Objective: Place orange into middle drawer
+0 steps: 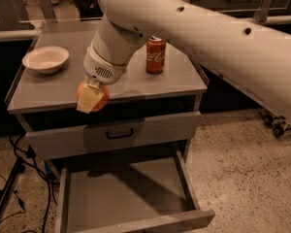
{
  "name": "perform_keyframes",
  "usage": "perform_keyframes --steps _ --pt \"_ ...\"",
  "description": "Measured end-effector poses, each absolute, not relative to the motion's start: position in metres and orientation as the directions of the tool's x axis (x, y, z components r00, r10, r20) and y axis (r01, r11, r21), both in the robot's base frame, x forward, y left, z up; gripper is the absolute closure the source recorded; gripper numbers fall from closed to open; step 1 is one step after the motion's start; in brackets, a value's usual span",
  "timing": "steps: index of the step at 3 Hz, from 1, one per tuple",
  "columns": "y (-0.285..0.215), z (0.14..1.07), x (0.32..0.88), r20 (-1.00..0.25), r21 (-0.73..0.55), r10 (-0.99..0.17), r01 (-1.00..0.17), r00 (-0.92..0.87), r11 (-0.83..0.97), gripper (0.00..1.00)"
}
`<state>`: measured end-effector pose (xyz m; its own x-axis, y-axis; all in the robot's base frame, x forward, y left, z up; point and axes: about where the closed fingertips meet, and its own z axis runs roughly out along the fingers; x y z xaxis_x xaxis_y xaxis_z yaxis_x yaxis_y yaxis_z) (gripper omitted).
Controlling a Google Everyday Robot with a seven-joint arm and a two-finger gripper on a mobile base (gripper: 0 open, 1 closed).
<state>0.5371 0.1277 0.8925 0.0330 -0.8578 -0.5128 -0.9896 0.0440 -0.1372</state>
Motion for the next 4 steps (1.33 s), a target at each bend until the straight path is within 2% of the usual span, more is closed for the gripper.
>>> perform_keyframes --steps 1,4 --pt "0.120 0.880 0.540 -0.494 -0.132 -0.869 -0.990 0.016 0.057 1.00" --pt "0.086 0.751 0.461 -0.493 0.093 -0.851 -0.984 -0.181 0.155 1.00"
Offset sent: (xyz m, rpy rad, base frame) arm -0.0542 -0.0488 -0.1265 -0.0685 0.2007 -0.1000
